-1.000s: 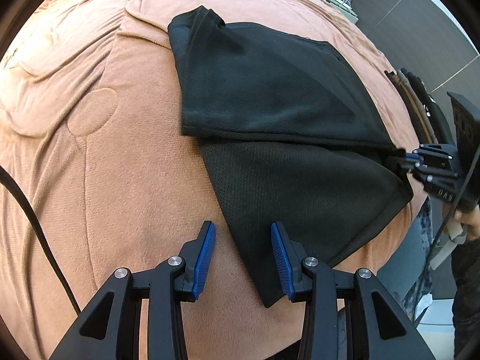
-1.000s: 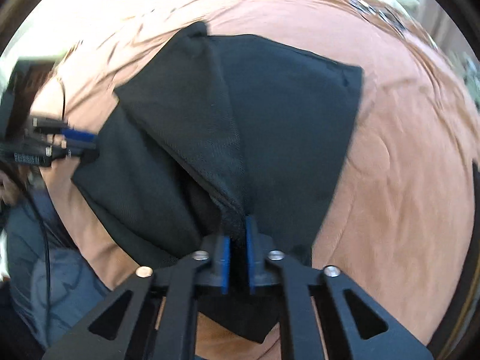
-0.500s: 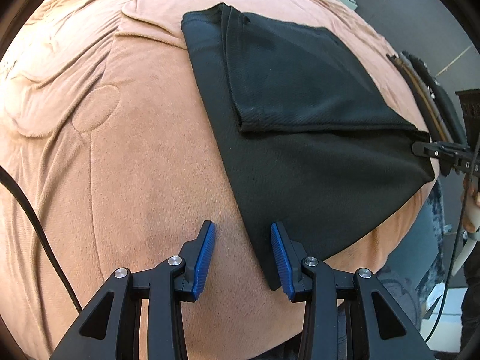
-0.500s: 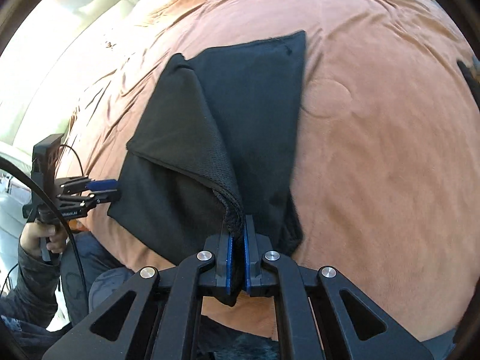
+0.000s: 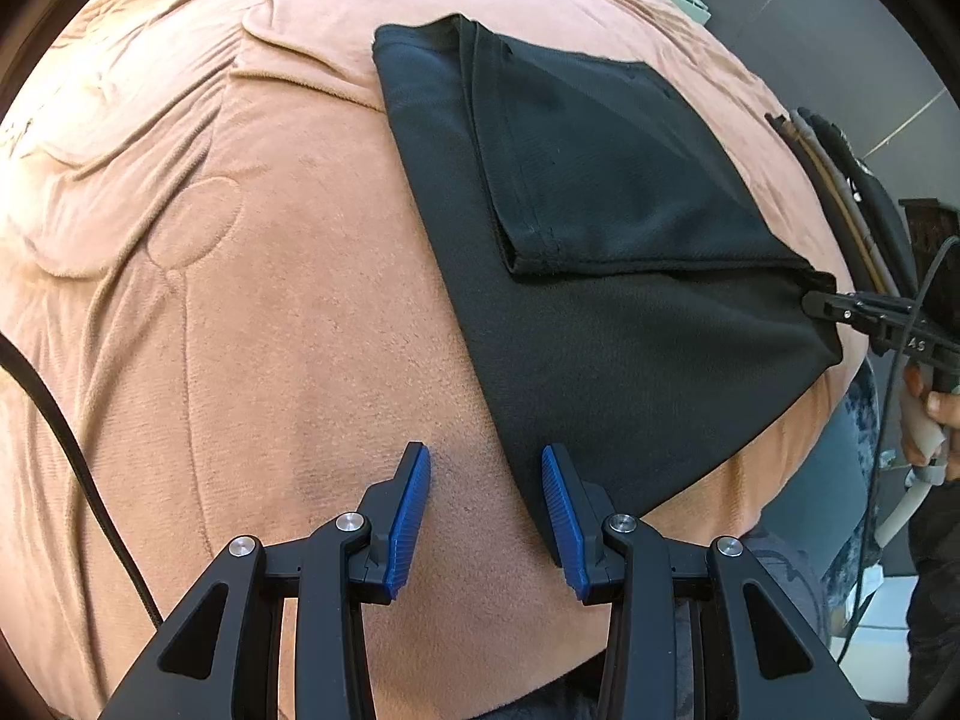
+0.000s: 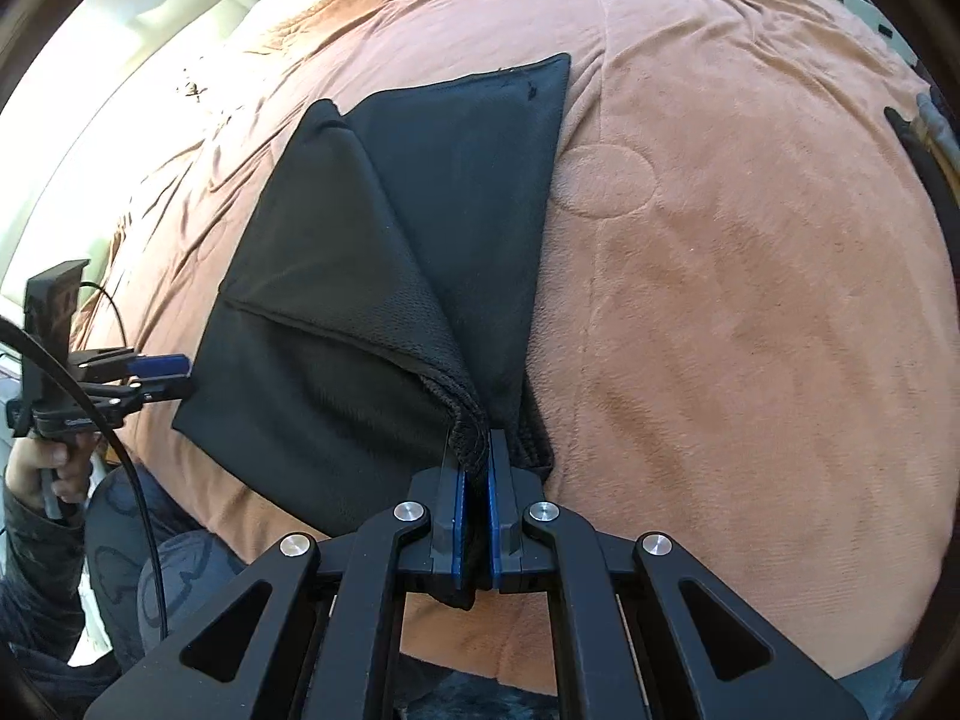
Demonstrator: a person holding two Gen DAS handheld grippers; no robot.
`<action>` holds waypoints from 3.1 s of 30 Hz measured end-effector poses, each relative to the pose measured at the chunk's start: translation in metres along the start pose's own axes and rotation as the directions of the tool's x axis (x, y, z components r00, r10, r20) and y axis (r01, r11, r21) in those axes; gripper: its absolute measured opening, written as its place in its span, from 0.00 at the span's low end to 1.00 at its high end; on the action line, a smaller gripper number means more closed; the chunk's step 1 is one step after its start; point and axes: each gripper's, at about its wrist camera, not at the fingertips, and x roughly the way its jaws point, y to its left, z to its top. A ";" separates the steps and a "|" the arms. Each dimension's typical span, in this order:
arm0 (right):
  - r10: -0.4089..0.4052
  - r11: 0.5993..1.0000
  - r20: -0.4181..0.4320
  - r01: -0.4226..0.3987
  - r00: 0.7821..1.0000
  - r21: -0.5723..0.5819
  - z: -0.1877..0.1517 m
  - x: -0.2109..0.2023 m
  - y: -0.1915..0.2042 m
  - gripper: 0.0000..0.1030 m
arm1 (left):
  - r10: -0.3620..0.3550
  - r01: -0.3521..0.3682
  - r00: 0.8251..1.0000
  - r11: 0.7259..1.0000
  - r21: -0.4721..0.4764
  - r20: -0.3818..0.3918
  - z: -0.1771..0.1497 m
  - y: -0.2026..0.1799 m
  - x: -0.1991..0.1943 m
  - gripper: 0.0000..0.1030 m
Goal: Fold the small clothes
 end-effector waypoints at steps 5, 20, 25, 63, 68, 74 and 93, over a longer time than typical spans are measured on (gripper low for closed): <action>0.010 1.000 -0.010 -0.010 1.000 0.009 0.001 0.001 0.000 0.04 | -0.006 0.006 1.000 1.000 -0.003 0.013 0.006 -0.002 -0.015 0.40; -0.189 0.972 0.015 0.189 0.982 -0.139 0.007 -0.005 0.056 0.69 | -0.044 0.045 0.998 0.999 -0.018 0.053 0.030 0.016 -0.013 0.40; -0.258 0.932 0.024 0.255 0.966 -0.257 0.024 0.013 0.095 0.79 | -0.072 0.074 0.996 0.996 -0.044 0.051 0.042 0.023 0.005 0.40; -0.294 0.954 0.034 0.291 0.955 0.069 0.110 0.079 0.006 0.79 | -0.029 0.030 0.999 0.999 -0.019 0.028 0.054 0.024 0.031 0.40; -0.336 0.934 0.066 0.323 0.940 0.152 0.112 0.069 -0.018 0.79 | -0.018 0.018 1.000 1.000 -0.017 0.023 0.056 0.020 0.031 0.40; -0.286 0.956 0.092 0.277 0.954 0.101 0.100 0.044 -0.023 0.79 | -0.028 0.029 0.998 0.999 -0.025 0.051 0.059 0.021 0.019 0.40; -0.354 0.886 0.038 0.348 0.934 -0.307 0.095 0.075 0.047 0.82 | 0.005 -0.001 0.996 0.999 -0.039 0.092 0.110 0.026 0.035 0.40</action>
